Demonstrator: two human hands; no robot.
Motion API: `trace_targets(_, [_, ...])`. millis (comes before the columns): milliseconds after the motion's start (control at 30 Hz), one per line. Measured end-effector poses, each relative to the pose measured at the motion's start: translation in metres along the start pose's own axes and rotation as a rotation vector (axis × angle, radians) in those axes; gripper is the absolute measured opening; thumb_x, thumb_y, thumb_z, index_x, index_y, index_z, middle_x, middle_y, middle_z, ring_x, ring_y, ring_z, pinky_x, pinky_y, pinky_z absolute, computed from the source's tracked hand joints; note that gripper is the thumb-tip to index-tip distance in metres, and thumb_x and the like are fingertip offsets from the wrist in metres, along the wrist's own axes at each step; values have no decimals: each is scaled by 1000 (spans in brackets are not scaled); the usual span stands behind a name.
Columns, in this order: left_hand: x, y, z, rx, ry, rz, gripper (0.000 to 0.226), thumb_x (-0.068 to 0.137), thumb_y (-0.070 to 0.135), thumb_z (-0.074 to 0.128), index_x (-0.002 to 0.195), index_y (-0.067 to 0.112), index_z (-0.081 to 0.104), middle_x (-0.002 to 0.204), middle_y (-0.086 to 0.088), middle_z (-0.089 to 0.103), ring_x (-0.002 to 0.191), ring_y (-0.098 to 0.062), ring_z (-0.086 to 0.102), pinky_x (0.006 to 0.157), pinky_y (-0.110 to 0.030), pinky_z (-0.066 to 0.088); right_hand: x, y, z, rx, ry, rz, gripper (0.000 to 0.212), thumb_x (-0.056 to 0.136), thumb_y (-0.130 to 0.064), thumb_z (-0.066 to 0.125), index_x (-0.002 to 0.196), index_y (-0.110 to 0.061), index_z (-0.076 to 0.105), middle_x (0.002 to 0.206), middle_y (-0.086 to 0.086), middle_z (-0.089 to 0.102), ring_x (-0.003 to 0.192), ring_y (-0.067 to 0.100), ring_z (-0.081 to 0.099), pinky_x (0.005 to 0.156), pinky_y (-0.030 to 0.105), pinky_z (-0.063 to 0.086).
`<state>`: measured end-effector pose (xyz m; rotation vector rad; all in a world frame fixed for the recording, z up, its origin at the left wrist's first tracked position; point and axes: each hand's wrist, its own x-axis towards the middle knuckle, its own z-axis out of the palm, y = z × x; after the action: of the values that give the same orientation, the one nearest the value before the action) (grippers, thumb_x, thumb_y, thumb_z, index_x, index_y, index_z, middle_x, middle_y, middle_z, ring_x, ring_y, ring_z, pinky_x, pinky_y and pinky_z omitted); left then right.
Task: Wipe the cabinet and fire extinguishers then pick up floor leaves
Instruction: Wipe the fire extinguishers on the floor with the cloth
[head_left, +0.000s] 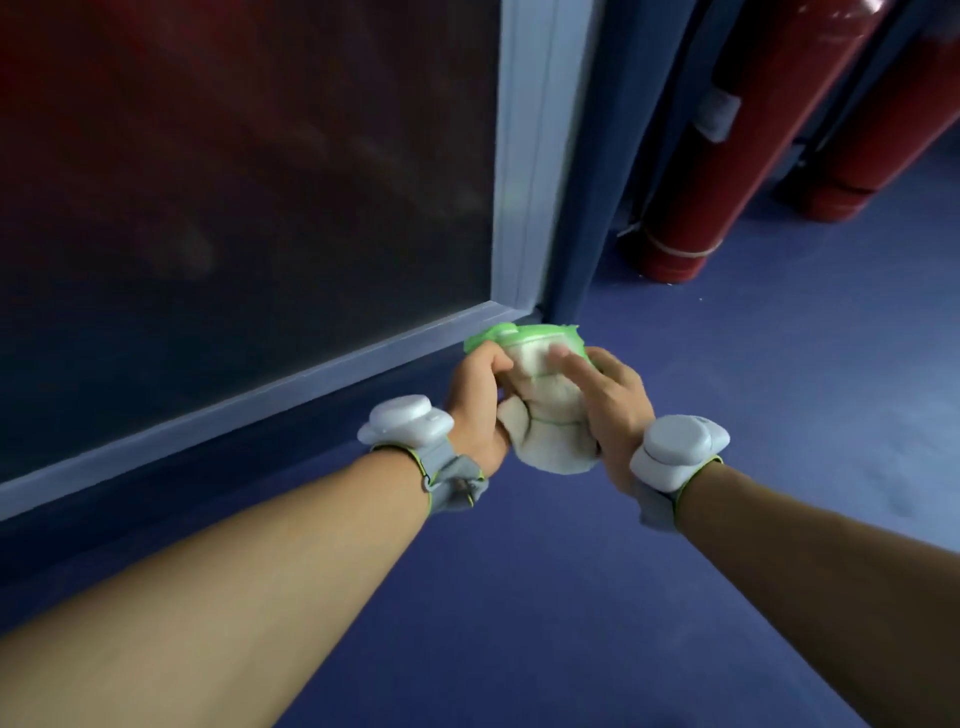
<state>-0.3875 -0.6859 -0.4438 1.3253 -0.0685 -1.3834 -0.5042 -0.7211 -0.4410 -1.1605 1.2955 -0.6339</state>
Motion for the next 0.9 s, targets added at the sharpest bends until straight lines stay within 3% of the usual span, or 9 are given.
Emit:
trace_targets(100, [-36,22,51,130,-103,-66,24,89,15,47,65,19,51,48,8,52,43,-7,51,49,-16,41,-21,-35,-45,-86,138,-42,23,89,-32,68,97,-12,61,82,0,66,75,18,61,69,32,51])
trace_targets(200, [-67,35,103,277,-148,-120,16,85,15,64,70,18,60,59,2,56,47,-10,52,47,-18,37,-38,-76,-97,-78,240,-41,21,91,-28,66,96,-12,54,81,-3,61,68,14,56,61,26,45])
trace_targets(300, [-84,47,155,370,-139,-97,7,86,13,72,93,13,69,83,-6,69,64,-15,63,46,-15,44,-46,-113,-147,-28,245,19,20,93,-27,64,102,-13,53,86,-4,60,73,13,58,66,25,45])
trace_targets(367, [-94,60,193,427,-144,-93,18,86,12,73,104,10,70,101,-13,72,84,-25,68,65,-27,57,-44,-139,-182,52,212,86,20,90,-22,68,104,-15,54,92,-1,64,83,19,64,78,34,52])
trace_targets(467, [-102,83,251,548,-149,-99,27,87,11,72,112,3,68,112,-18,72,101,-34,69,92,-51,54,-33,-182,-237,167,132,202,31,81,-13,75,107,-17,58,98,6,71,94,30,69,89,46,56])
trace_targets(567, [-97,108,301,607,-169,-103,30,85,11,75,114,8,67,107,-13,74,101,-32,71,93,-54,56,-15,-220,-283,263,39,265,38,74,-6,79,107,-14,63,101,10,74,96,33,71,90,51,56])
trace_targets(667, [-85,119,327,620,-191,-88,36,83,6,76,117,8,65,101,-10,74,91,-26,71,87,-44,57,0,-241,-308,291,-226,350,32,82,2,71,113,-7,69,109,12,74,100,28,72,90,44,56])
trace_targets(733, [-69,127,346,618,-182,-67,34,84,5,75,116,10,66,105,-15,73,87,-25,69,84,-40,56,20,-252,-324,299,-286,378,33,82,5,67,113,-6,70,109,13,74,101,30,71,92,44,55])
trace_targets(900, [7,147,384,745,-18,58,43,89,18,72,129,15,58,116,-5,69,89,-24,68,87,-45,59,110,-260,-348,318,95,442,16,80,8,57,89,-4,64,83,17,64,73,31,63,74,36,52])
